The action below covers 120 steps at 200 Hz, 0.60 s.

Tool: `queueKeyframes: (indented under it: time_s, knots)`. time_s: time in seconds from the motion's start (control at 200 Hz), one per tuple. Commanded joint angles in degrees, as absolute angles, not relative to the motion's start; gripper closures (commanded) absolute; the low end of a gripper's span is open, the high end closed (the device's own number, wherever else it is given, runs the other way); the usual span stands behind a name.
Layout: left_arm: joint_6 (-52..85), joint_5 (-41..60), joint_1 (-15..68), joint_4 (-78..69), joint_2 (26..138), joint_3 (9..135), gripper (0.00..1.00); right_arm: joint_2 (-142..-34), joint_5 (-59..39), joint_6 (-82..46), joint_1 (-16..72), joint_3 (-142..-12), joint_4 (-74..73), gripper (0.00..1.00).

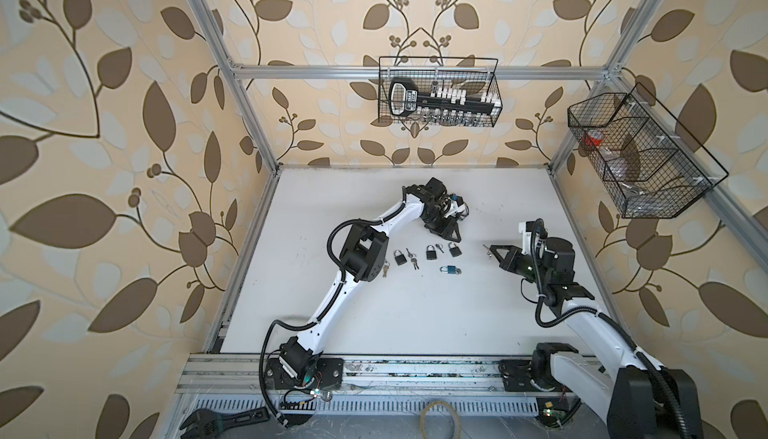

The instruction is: Lock with the key

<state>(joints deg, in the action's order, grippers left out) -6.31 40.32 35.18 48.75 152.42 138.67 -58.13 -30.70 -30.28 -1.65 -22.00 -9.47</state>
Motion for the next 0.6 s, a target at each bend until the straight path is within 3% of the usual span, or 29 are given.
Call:
queueKeyframes:
  time_s: [0.0,0.24,0.595]
  knots:
    - [-3.63,39.55,34.50,45.41,146.22,138.74,0.49,-61.38,-26.65,-31.40,1.15,-21.40,-14.09,1.00]
    - [4.55,30.40,33.54,31.31,127.48,122.34,0.40,-73.20,-22.10,-33.61,4.60,-21.51,-24.27,1.00]
    - [14.75,23.03,34.29,11.37,98.97,82.36,0.36,-87.01,-21.90,-33.60,4.87,-26.85,-29.47,1.00]
